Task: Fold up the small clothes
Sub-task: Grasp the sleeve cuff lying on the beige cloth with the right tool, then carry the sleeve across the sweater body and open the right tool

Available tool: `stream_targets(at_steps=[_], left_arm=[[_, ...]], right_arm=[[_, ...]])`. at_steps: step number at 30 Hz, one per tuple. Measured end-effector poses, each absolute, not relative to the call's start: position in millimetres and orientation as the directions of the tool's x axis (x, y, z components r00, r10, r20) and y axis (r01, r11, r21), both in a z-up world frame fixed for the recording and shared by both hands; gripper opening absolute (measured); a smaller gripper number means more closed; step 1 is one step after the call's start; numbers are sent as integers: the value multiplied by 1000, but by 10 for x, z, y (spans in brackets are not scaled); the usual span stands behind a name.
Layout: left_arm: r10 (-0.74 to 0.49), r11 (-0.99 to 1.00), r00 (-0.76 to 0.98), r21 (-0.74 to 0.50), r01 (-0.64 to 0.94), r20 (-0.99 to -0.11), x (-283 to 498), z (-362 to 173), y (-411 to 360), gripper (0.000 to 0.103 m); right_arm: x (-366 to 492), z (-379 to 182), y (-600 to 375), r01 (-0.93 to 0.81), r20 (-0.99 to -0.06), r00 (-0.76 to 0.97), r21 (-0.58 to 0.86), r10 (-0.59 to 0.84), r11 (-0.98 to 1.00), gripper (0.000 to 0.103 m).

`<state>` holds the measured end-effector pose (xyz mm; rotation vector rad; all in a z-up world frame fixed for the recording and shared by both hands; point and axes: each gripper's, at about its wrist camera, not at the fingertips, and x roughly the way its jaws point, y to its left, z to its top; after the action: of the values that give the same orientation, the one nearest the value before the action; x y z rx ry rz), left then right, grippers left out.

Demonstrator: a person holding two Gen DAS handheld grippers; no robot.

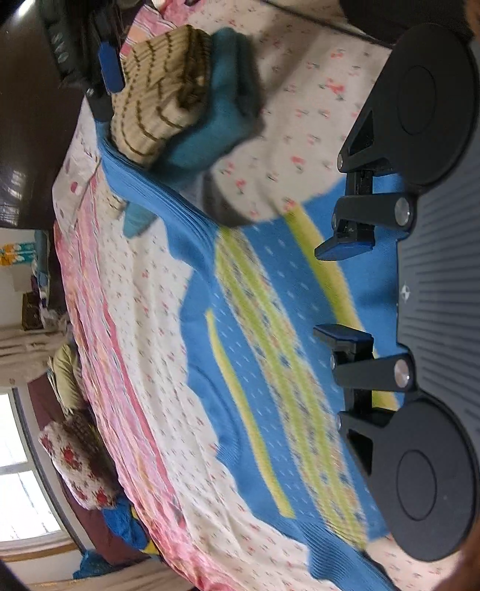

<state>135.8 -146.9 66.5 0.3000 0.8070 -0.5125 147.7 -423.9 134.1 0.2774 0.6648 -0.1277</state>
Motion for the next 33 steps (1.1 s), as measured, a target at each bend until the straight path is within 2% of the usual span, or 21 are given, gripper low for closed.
stream_targets(at_steps=[11,22,24,27,33], left_arm=[[-359,833,556,12,554,-749,1569,601,-1677,44],[-354,849,567,-1,528,-744,1656,573,-1603,44],[-346,854,569,1,520,-746,1665,554,-1569,44],[-335,864,573,-1,503,-748,1673,527,-1483,44],[-315,883,583,-6,470,-749,1675,512,-1258,44]], right_arm=[[1901,1102,-4854,366,-609,793,443,-25,818,51],[2182,1014,-4781,435,-628,770,386,-114,814,50],[2204,1011,-4740,447,-631,762,348,-146,824,32],[2187,1038,-4679,426,-622,768,318,-152,847,16],[2176,1191,-4388,372,-587,789,221,-182,902,10]])
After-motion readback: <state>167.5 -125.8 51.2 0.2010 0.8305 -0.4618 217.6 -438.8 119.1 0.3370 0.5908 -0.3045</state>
